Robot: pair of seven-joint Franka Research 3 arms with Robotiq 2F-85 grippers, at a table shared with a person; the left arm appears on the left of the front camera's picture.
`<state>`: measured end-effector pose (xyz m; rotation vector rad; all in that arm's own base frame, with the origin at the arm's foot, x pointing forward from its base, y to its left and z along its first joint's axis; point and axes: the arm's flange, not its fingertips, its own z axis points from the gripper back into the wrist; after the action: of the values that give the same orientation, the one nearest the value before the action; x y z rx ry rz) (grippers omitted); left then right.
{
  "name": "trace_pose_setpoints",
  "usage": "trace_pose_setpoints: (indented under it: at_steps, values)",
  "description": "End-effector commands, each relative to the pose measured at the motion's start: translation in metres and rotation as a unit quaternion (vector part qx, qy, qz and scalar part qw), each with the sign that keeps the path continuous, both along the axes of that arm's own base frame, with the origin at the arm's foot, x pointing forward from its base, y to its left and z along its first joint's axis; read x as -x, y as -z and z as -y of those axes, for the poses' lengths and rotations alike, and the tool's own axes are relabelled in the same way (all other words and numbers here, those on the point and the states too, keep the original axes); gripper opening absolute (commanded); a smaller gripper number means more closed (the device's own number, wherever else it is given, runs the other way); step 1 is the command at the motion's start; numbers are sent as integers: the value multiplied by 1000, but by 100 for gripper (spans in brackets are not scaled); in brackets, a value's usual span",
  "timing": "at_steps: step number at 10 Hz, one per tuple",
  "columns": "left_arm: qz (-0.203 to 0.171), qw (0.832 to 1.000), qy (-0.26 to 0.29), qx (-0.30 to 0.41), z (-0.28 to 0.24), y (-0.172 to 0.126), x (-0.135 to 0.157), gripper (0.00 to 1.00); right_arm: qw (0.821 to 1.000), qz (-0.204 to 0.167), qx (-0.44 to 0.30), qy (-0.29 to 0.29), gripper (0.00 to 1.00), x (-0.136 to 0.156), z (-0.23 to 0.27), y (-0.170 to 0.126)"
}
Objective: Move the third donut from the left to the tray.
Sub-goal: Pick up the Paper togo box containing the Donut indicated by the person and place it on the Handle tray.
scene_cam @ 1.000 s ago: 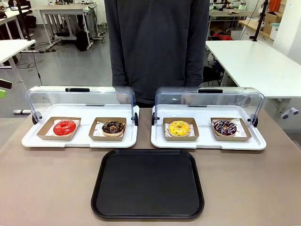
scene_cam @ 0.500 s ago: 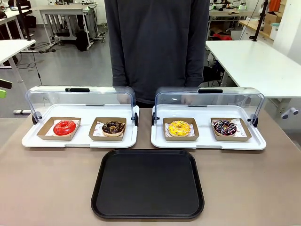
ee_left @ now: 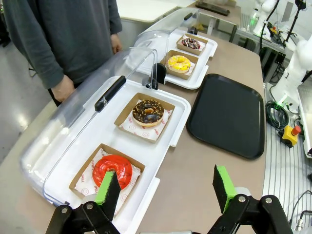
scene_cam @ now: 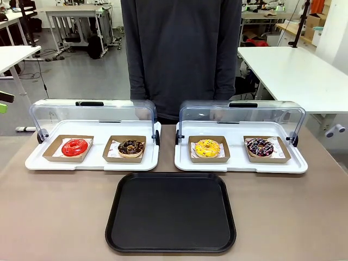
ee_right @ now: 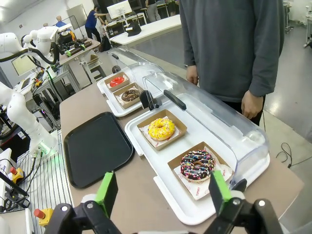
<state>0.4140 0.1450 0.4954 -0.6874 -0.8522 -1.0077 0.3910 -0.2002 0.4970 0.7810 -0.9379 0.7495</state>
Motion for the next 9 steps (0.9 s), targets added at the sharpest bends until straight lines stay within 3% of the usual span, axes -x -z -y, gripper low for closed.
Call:
trace_pose_setpoints:
  at_steps: [1, 9]
  values:
    - [-4, 1000, 3, 0, 0, -2, 1, 100, 1000, 7, -4, -2, 100, -2, -1, -1]
    - [-4, 1000, 3, 0, 0, -2, 1, 100, 1000, 7, -4, -2, 100, -2, -1, -1]
